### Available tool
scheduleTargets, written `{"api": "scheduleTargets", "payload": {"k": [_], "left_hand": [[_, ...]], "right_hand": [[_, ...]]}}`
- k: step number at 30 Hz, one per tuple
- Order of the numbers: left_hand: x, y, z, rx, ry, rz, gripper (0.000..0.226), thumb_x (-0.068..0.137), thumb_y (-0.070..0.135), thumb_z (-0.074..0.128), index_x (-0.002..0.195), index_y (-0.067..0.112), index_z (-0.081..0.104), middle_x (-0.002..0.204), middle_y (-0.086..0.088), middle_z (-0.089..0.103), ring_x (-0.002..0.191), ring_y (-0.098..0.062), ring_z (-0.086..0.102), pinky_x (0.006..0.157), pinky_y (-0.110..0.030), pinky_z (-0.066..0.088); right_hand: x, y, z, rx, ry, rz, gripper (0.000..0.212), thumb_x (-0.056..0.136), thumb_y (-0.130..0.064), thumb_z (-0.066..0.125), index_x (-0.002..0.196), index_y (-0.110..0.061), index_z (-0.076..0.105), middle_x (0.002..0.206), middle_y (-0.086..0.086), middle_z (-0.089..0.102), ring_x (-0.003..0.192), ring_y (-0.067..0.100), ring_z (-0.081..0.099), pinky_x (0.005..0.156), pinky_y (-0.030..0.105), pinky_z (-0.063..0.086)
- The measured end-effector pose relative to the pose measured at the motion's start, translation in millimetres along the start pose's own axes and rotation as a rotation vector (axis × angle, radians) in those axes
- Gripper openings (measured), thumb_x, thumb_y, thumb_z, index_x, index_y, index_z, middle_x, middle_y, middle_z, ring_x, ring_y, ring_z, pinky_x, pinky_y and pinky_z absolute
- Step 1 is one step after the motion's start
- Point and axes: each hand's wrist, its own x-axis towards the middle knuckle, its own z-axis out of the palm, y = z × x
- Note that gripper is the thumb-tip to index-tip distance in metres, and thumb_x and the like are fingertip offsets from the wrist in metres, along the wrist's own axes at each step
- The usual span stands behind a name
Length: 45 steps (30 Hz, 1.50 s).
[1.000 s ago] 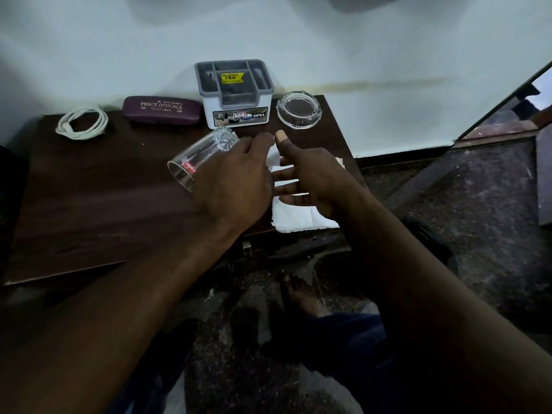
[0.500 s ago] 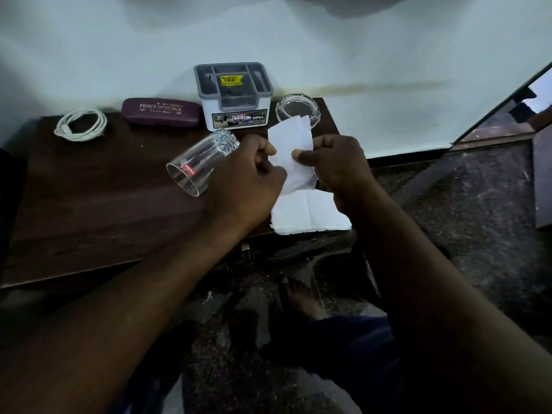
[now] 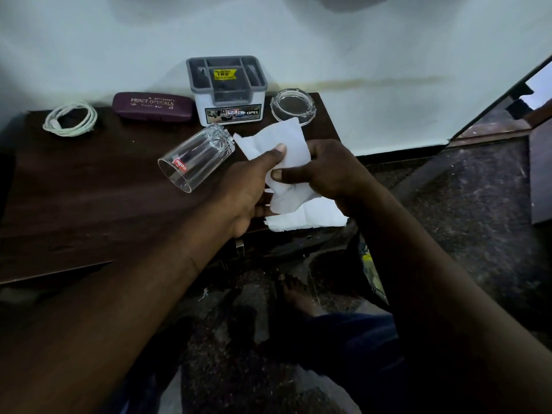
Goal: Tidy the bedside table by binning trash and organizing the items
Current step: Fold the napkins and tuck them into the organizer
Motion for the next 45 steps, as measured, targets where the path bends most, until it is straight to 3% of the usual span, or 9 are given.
{"api": "scheduleTargets", "payload": {"k": [9, 12, 16, 19, 23, 25, 28, 40, 45], "left_hand": [[9.4, -3.3, 4.0, -0.134, 0.107, -0.062, 0.030, 0.088, 0.007, 0.060, 0.117, 0.002, 0.064, 0.102, -0.017, 0.068, 0.063, -0.024, 0.071, 0.065, -0.037, 0.063], [14.2, -9.0, 5.4, -0.049, 0.156, -0.022, 0.036, 0.082, -0.002, 0.064, 0.118, 0.002, 0.065, 0.109, -0.017, 0.073, 0.078, -0.030, 0.071, 0.061, -0.036, 0.062], [18.0, -15.2, 7.4, 0.048, 0.179, 0.027, 0.040, 0.079, -0.006, 0.067, 0.114, 0.014, 0.070, 0.107, -0.011, 0.076, 0.095, -0.033, 0.074, 0.085, -0.053, 0.062], [23.4, -15.2, 6.6, 0.087, 0.226, 0.062, 0.042, 0.076, -0.006, 0.071, 0.113, 0.013, 0.065, 0.107, -0.009, 0.075, 0.096, -0.030, 0.073, 0.085, -0.050, 0.062], [26.4, -15.6, 6.8, 0.186, 0.312, 0.164, 0.045, 0.075, -0.004, 0.073, 0.112, 0.018, 0.061, 0.108, -0.008, 0.069, 0.087, -0.023, 0.064, 0.061, -0.027, 0.048], [28.0, -17.0, 6.7, 0.239, 0.315, 0.192, 0.044, 0.074, -0.003, 0.072, 0.111, 0.019, 0.063, 0.108, -0.006, 0.069, 0.087, -0.022, 0.062, 0.064, -0.027, 0.047], [31.5, -19.6, 7.1, 0.301, 0.305, 0.204, 0.041, 0.074, -0.002, 0.072, 0.107, 0.019, 0.065, 0.105, -0.005, 0.071, 0.091, -0.022, 0.067, 0.067, -0.029, 0.052], [33.6, -19.4, 5.4, 0.521, 0.320, 0.261, 0.041, 0.065, 0.028, 0.071, 0.106, 0.028, 0.061, 0.097, 0.002, 0.072, 0.091, -0.024, 0.070, 0.085, -0.046, 0.060], [20.2, -17.8, 3.4, 1.019, 0.397, 0.427, 0.064, 0.077, 0.030, 0.071, 0.136, 0.020, 0.049, 0.127, -0.015, 0.058, 0.113, -0.037, 0.059, 0.093, -0.040, 0.048]], "right_hand": [[6.3, 11.6, -13.9, -0.174, 0.154, 0.007, 0.042, 0.083, -0.036, 0.085, 0.093, 0.003, 0.072, 0.092, 0.019, 0.077, 0.075, 0.024, 0.067, 0.079, 0.056, 0.060], [7.8, 17.8, -22.5, -0.178, 0.207, 0.059, 0.051, 0.077, -0.037, 0.083, 0.094, 0.008, 0.067, 0.092, 0.021, 0.076, 0.083, 0.036, 0.075, 0.076, 0.061, 0.061], [11.0, 26.4, -29.5, -0.197, 0.263, 0.140, 0.034, 0.077, -0.028, 0.085, 0.086, 0.003, 0.072, 0.090, 0.017, 0.078, 0.089, 0.040, 0.075, 0.078, 0.057, 0.063], [15.3, 33.2, -30.8, -0.215, 0.303, 0.186, 0.045, 0.058, -0.034, 0.082, 0.083, 0.002, 0.073, 0.089, 0.015, 0.078, 0.090, 0.039, 0.075, 0.085, 0.055, 0.062], [20.7, 41.7, -34.4, -0.217, 0.322, 0.220, 0.034, 0.056, -0.030, 0.078, 0.076, -0.004, 0.074, 0.089, 0.011, 0.078, 0.092, 0.035, 0.074, 0.092, 0.050, 0.061], [19.1, 43.8, -36.1, -0.260, 0.339, 0.241, 0.016, 0.067, -0.025, 0.082, 0.066, -0.014, 0.070, 0.090, 0.011, 0.075, 0.091, 0.030, 0.072, 0.093, 0.046, 0.060], [19.9, 48.3, -39.9, -0.324, 0.387, 0.212, 0.029, 0.070, -0.023, 0.085, 0.051, -0.018, 0.063, 0.085, 0.014, 0.076, 0.089, 0.035, 0.072, 0.091, 0.050, 0.060], [11.6, 54.0, -45.7, -0.573, 0.433, 0.168, 0.035, 0.080, -0.045, 0.077, 0.068, -0.024, 0.053, 0.090, 0.002, 0.069, 0.097, 0.027, 0.068, 0.082, 0.034, 0.052], [10.5, 55.8, -48.8, -0.667, 0.465, 0.177, 0.051, 0.071, -0.059, 0.069, 0.083, -0.010, 0.070, 0.085, 0.007, 0.073, 0.092, 0.031, 0.071, 0.075, 0.032, 0.051]]}}
